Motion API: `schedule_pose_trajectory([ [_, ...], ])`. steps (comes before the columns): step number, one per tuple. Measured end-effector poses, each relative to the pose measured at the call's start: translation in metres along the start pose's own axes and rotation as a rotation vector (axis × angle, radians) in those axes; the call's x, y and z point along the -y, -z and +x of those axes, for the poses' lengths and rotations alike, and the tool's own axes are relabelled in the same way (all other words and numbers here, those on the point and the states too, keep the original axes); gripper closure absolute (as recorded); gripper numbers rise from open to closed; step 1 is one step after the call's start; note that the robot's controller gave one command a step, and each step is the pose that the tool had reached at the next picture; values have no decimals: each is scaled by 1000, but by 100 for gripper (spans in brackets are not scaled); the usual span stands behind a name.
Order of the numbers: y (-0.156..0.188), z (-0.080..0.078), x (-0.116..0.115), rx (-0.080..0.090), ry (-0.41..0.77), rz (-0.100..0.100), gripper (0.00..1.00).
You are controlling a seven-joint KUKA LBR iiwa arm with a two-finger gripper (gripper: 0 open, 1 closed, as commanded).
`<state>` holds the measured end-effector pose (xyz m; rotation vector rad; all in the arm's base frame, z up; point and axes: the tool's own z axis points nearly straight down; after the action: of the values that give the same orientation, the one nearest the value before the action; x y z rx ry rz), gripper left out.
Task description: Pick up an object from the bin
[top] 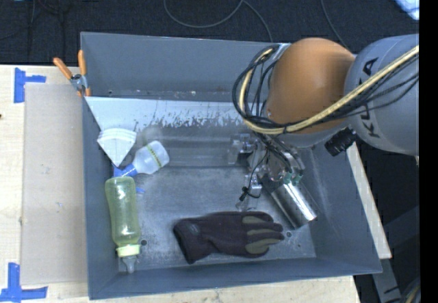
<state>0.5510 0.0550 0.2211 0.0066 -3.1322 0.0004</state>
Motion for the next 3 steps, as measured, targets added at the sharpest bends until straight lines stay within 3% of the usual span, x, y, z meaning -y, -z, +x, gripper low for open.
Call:
schedule_pose_trajectory([
  [1, 4, -1, 0, 8, -2, -1, 0],
  [2, -73, 26, 13, 6, 55, 0, 0],
  [3, -81, 53, 22, -3, 173, -1, 0],
])
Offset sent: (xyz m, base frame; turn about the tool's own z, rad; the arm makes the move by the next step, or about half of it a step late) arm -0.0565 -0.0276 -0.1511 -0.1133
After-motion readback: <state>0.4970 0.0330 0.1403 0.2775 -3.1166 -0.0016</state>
